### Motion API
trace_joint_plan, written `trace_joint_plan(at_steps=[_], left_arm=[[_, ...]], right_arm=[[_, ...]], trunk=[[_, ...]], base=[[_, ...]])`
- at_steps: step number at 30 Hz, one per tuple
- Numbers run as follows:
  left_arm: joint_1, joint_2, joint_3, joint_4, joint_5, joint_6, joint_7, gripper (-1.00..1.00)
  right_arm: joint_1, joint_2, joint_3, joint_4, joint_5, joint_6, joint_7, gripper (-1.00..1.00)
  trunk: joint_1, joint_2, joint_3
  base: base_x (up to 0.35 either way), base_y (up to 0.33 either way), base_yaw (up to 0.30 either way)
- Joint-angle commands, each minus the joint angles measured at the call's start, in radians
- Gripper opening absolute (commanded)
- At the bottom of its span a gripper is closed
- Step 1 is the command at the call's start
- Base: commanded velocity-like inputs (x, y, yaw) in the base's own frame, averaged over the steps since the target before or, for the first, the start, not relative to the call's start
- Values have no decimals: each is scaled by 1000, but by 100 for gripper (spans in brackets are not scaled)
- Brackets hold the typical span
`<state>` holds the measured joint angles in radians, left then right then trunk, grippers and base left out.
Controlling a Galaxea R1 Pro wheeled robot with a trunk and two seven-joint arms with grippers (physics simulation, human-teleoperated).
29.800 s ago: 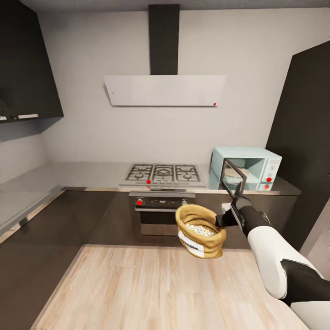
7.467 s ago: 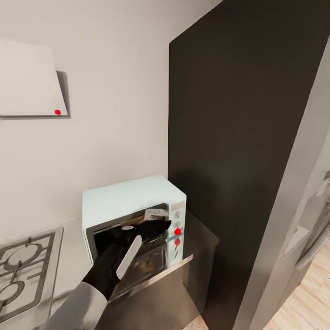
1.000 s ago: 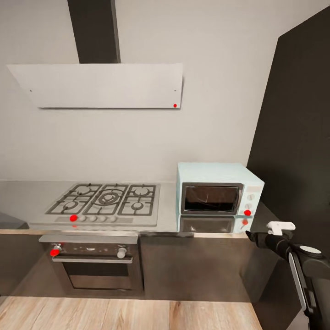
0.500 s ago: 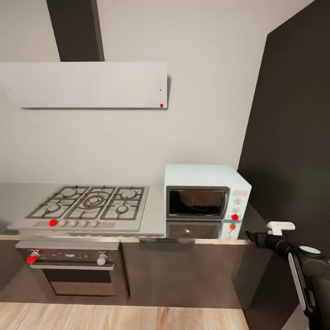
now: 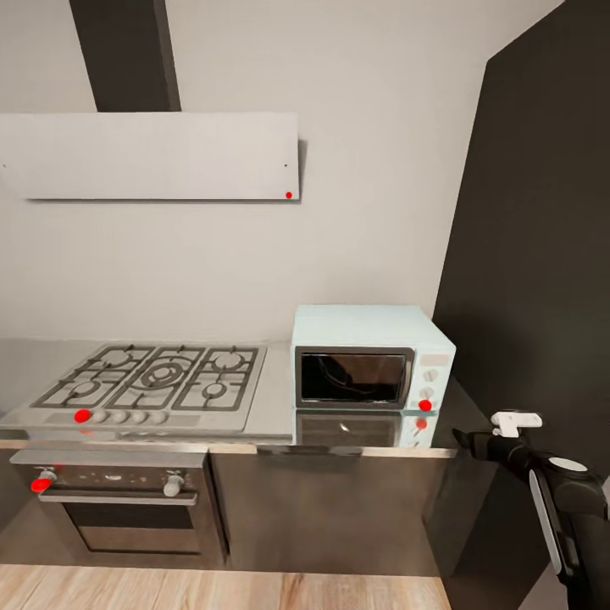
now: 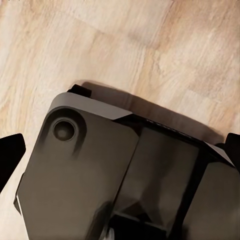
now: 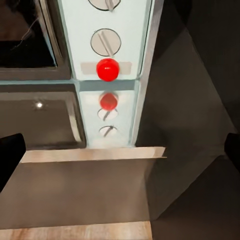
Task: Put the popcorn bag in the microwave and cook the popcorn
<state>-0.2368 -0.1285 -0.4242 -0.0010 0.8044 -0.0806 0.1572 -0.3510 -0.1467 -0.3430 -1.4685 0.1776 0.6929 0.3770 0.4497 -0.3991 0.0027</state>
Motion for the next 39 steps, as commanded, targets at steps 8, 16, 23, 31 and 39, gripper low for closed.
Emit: trace_joint_plan(at_steps=[8,16,23,31,39], left_arm=[[0,0,-10,0,7,-2,4,100],[0,0,-10,0,6,-2,4,100],[0,0,-10,-1,4,-2,4,100],[0,0,-10,-1,-1,-2,4,100],[0,-2,-9,-4,-10,-2,5,100]], right_arm=[[-226,-4,0,399,-27,-195,-87,100],[-278,-12,8,528,-28,-263,-127,100],[-280,-2,13,621,-22,-362,-118,100],[-279,5,18,619,-16,-413,-114,100],[-280,6,69,617,-15,-415,-113,100]], trunk=[[0,-1,0],[0,-1,0],[0,-1,0],[0,-1,0],[0,-1,0]], base=[[0,0,0],[0,0,0],[0,0,0],[0,0,0],[0,0,0]])
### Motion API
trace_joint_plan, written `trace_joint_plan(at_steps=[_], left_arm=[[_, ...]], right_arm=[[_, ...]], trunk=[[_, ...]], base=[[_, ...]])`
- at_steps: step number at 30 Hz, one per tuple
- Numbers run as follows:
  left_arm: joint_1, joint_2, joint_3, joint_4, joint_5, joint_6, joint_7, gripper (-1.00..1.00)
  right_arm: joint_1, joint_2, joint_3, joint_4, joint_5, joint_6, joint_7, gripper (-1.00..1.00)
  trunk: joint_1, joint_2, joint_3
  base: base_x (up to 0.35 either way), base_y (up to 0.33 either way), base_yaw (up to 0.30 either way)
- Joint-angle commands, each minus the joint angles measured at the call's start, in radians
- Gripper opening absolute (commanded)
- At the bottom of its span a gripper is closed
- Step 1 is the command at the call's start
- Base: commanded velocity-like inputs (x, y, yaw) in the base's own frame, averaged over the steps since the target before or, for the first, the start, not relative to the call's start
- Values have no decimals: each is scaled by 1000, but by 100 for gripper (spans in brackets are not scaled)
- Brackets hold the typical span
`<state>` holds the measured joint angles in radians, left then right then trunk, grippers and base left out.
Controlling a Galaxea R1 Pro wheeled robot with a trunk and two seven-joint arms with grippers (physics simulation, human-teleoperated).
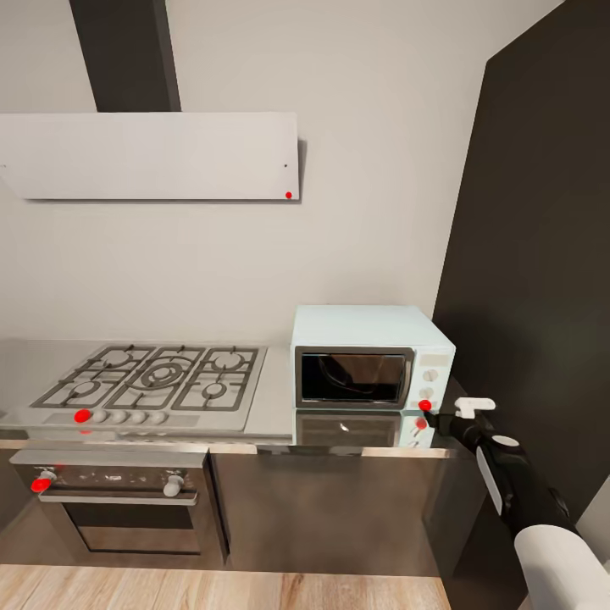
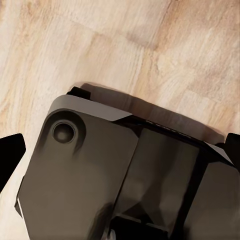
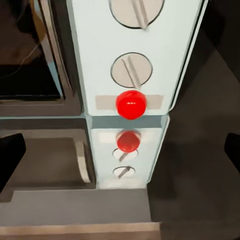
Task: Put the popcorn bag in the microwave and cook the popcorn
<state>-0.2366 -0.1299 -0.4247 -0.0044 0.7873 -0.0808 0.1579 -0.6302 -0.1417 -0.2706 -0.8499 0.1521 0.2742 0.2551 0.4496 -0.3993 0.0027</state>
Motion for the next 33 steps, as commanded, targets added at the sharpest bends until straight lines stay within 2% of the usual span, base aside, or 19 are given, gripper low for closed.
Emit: trace_joint_plan(at_steps=[1,8,25,26,33], left_arm=[[0,0,-9,0,8,-2,4,100],[0,0,-11,0,11,-2,3,100],[0,1,-11,0,17,-2,3,100],[0,1,-11,0,18,-2,3,100],[-1,1,-11,0,18,-2,3,100]], right_arm=[[0,1,-3,-1,11,4,9,100],[0,1,-1,-1,9,4,9,100],[0,1,1,-1,9,-14,12,100],[0,1,-1,0,9,-15,11,-100],[0,3,0,6,2,-16,11,-100]], trunk=[[0,-1,0],[0,-1,0],[0,-1,0],[0,-1,0],[0,-1,0]], base=[[0,-8,0],[30,-128,0],[2,-5,0],[0,0,0],[0,0,0]])
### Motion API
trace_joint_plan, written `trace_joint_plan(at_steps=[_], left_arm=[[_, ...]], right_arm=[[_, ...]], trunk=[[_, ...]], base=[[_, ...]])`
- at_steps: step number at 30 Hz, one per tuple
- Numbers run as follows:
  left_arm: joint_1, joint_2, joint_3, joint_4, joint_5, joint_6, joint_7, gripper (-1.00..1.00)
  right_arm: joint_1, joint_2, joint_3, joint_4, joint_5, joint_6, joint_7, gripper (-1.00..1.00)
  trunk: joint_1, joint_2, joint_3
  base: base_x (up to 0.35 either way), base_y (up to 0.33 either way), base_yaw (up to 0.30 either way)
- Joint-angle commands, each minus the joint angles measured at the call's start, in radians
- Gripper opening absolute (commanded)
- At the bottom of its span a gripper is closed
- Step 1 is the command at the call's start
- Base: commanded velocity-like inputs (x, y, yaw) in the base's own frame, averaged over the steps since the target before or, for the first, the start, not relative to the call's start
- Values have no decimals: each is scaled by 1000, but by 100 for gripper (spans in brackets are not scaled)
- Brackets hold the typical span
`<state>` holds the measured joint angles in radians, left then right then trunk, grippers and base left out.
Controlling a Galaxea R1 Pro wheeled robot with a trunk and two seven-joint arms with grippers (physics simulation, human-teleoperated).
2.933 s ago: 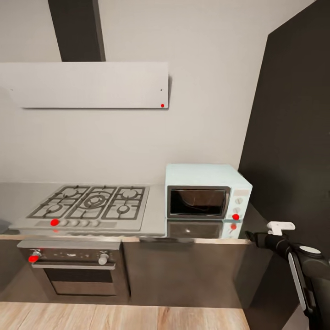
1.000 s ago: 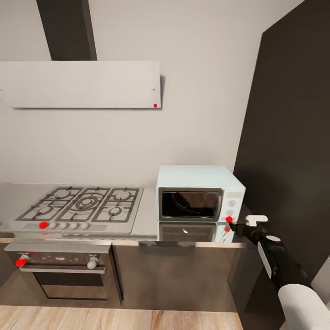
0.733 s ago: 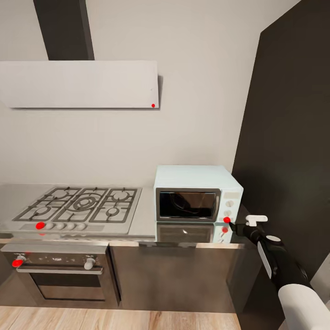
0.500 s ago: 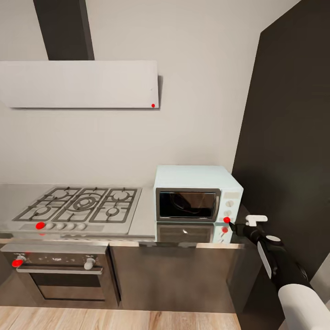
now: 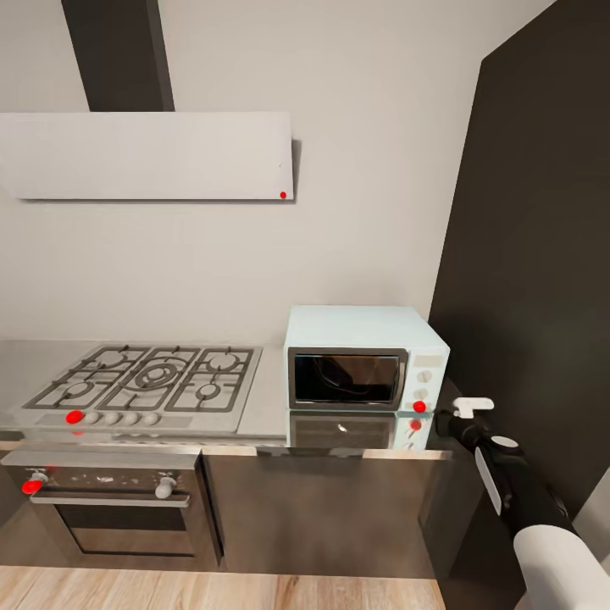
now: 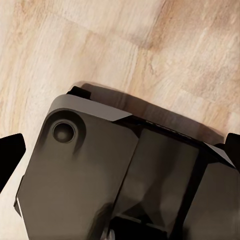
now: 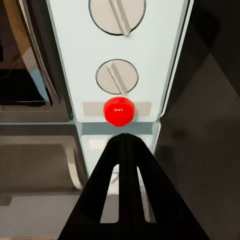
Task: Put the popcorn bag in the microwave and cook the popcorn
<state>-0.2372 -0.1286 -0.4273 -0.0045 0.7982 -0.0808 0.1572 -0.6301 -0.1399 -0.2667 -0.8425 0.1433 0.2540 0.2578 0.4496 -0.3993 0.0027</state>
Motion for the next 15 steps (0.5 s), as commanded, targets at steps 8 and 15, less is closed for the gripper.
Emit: trace_joint_plan(at_steps=[8,15], left_arm=[[0,0,-8,0,2,-2,4,100],[0,0,-8,0,7,-2,4,100]], right_arm=[[0,24,-5,17,1,-6,5,-100],[0,25,-6,94,4,-49,1,-100]], trunk=[[0,-1,0],[0,-1,0]], base=[[0,0,0],[0,0,0]])
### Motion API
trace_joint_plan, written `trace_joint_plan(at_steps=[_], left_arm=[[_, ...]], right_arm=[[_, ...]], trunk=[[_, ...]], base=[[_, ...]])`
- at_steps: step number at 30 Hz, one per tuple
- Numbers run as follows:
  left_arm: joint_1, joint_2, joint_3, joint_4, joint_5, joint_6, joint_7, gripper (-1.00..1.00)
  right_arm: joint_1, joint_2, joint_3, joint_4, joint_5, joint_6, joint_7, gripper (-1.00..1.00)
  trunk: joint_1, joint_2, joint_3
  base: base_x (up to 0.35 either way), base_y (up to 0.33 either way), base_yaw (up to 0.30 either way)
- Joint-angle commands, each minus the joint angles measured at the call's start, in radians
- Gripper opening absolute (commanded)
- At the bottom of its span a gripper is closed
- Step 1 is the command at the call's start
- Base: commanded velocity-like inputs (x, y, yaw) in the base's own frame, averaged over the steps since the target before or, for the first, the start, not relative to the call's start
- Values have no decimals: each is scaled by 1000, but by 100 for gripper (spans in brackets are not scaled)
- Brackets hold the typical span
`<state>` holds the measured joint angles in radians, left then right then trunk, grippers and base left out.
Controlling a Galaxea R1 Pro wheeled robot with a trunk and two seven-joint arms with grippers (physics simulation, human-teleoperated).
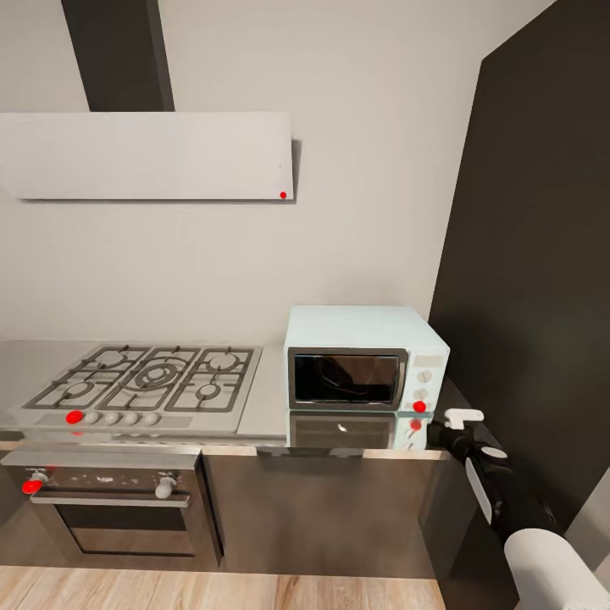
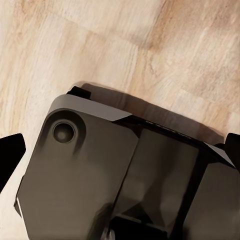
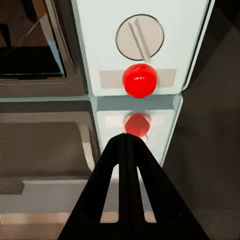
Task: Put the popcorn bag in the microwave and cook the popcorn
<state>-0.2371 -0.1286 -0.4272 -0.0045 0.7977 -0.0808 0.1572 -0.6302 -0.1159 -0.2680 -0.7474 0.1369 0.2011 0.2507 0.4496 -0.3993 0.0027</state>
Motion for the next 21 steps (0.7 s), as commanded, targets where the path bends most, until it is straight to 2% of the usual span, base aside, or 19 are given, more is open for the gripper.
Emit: trace_joint_plan(at_steps=[1,10,14,21], left_arm=[[0,0,-8,0,7,-2,4,100],[0,7,-8,1,12,-2,4,100],[0,17,-8,1,11,-2,4,100],[0,20,-8,1,11,-2,4,100]], right_arm=[[0,1,-5,-1,10,3,10,-100],[0,4,-7,3,4,-29,9,-100],[0,3,-8,5,4,-42,4,-100],[0,2,-11,46,4,-88,-1,-100]], trunk=[[0,-1,0],[0,-1,0],[0,-1,0],[0,-1,0]], base=[[0,0,0],[21,0,0],[201,0,0],[232,0,0]])
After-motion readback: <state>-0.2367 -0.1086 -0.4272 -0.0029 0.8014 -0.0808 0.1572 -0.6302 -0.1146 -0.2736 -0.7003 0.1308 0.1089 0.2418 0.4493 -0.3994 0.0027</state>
